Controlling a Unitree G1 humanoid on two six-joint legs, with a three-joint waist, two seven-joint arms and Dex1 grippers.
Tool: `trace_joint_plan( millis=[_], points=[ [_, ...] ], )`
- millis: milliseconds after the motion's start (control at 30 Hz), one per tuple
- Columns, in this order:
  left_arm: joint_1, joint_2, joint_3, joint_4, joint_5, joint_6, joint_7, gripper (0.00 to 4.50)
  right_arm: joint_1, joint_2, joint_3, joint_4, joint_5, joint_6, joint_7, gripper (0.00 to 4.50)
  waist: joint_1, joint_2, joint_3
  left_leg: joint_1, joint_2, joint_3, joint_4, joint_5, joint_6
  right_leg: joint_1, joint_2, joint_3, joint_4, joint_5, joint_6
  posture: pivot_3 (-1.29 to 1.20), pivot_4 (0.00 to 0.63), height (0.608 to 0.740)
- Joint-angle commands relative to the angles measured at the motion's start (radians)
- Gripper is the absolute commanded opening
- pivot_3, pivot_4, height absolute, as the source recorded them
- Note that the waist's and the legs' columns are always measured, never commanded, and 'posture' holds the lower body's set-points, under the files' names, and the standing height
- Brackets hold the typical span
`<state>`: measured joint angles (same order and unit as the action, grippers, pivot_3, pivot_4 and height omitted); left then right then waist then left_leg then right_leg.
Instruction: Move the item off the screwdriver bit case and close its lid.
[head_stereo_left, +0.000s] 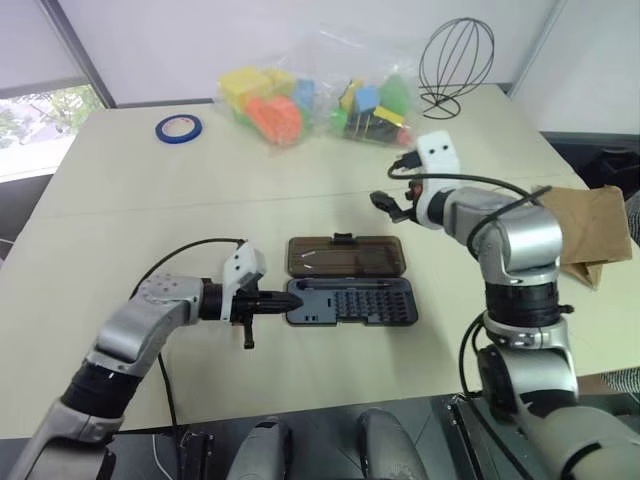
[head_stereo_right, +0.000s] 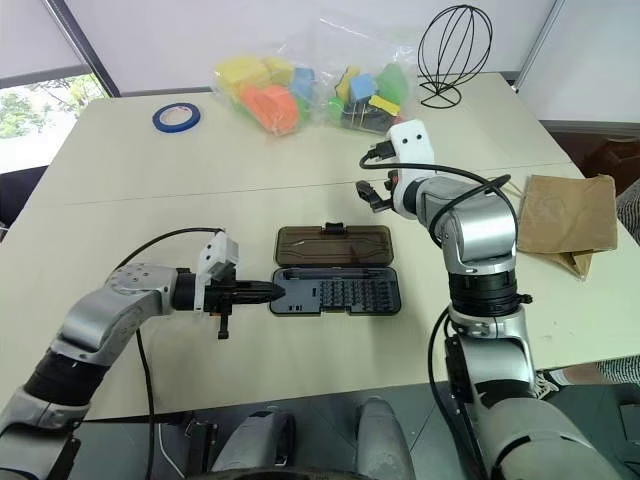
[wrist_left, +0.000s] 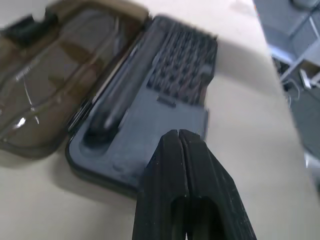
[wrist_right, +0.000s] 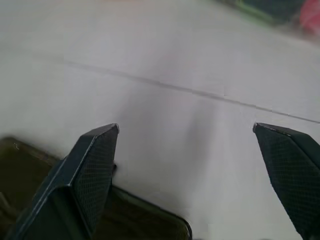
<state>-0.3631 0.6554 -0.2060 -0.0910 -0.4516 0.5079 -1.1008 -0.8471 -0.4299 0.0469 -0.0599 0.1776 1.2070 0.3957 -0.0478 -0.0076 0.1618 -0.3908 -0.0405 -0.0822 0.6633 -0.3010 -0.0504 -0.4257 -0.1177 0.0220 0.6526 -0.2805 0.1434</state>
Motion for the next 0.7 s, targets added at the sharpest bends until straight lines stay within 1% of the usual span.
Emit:
trace_joint_plan(
  millis=[33, 233, 300, 333, 400, 500, 600, 700],
  points=[
    [-0.022, -0.018, -0.023, 0.053, 0.059, -0.08, -0.022, 0.0, -0.037, -0.084, 0.084, 0.006, -0.008, -0.078, 0.094, 4.48, 0.001, 0.0, 0.0, 0.0, 0.0, 0.0, 0.0, 0.0, 0.0, 0.0, 0.0, 0.0, 0.0, 0.0, 0.0, 0.0, 0.15, 0.74],
    [-0.014, -0.05, -0.047, 0.123, 0.118, -0.167, -0.059, 0.0, -0.041, -0.191, 0.168, 0.026, 0.011, -0.208, 0.289, 4.48, 0.003, 0.0, 0.0, -0.001, 0.0, 0.0, 0.0, 0.0, 0.0, 0.0, 0.0, 0.0, -0.001, 0.0, 0.0, 0.0, 0.15, 0.74],
    [-0.009, -0.055, -0.051, 0.133, 0.128, -0.183, -0.071, 0.0, -0.055, -0.202, 0.179, 0.057, 0.011, -0.234, 0.331, 4.48, 0.003, 0.0, 0.0, -0.001, 0.0, 0.0, 0.001, 0.0, 0.0, 0.001, 0.0, 0.0, -0.002, 0.0, 0.0, 0.0, 0.15, 0.74],
    [-0.005, -0.056, -0.056, 0.138, 0.136, -0.196, -0.076, 0.0, -0.069, -0.211, 0.203, 0.092, 0.009, -0.27, 0.384, 4.48, 0.003, 0.0, 0.0, -0.001, 0.0, 0.0, 0.001, 0.0, 0.0, 0.001, 0.0, 0.0, -0.001, 0.0, 0.0, 0.0, 0.15, 0.74],
    [0.0, -0.061, -0.058, 0.144, 0.146, -0.207, -0.081, 0.0, -0.084, -0.211, 0.222, 0.154, 0.008, -0.314, 0.445, 4.48, 0.003, 0.0, 0.0, 0.0, 0.0, 0.0, 0.001, 0.0, 0.0, 0.001, 0.0, 0.0, -0.001, 0.0, 0.0, 0.0, 0.15, 0.74],
    [0.006, -0.064, -0.059, 0.144, 0.155, -0.219, -0.084, 0.0, -0.098, -0.195, 0.232, 0.237, -0.006, -0.382, 0.489, 4.48, 0.003, 0.0, 0.0, 0.0, 0.0, -0.001, 0.001, 0.0, 0.0, 0.001, 0.0, 0.0, -0.001, 0.0, 0.0, 0.0, 0.15, 0.74],
    [0.011, -0.069, -0.058, 0.134, 0.157, -0.218, -0.079, 0.0, -0.107, -0.176, 0.256, 0.353, -0.046, -0.508, 0.522, 4.48, 0.003, 0.0, 0.0, 0.0, 0.0, -0.001, 0.001, 0.0, 0.0, 0.001, 0.0, 0.0, -0.002, 0.0, 0.0, 0.0, 0.15, 0.74],
    [0.015, -0.073, -0.056, 0.123, 0.158, -0.217, -0.07, 0.0, -0.123, -0.151, 0.262, 0.513, -0.078, -0.619, 0.55, 4.48, 0.003, 0.0, 0.0, 0.0, 0.0, -0.001, 0.001, 0.0, 0.0, 0.001, 0.0, 0.0, -0.001, 0.0, 0.0, 0.0, 0.15, 0.74]
  ],
)
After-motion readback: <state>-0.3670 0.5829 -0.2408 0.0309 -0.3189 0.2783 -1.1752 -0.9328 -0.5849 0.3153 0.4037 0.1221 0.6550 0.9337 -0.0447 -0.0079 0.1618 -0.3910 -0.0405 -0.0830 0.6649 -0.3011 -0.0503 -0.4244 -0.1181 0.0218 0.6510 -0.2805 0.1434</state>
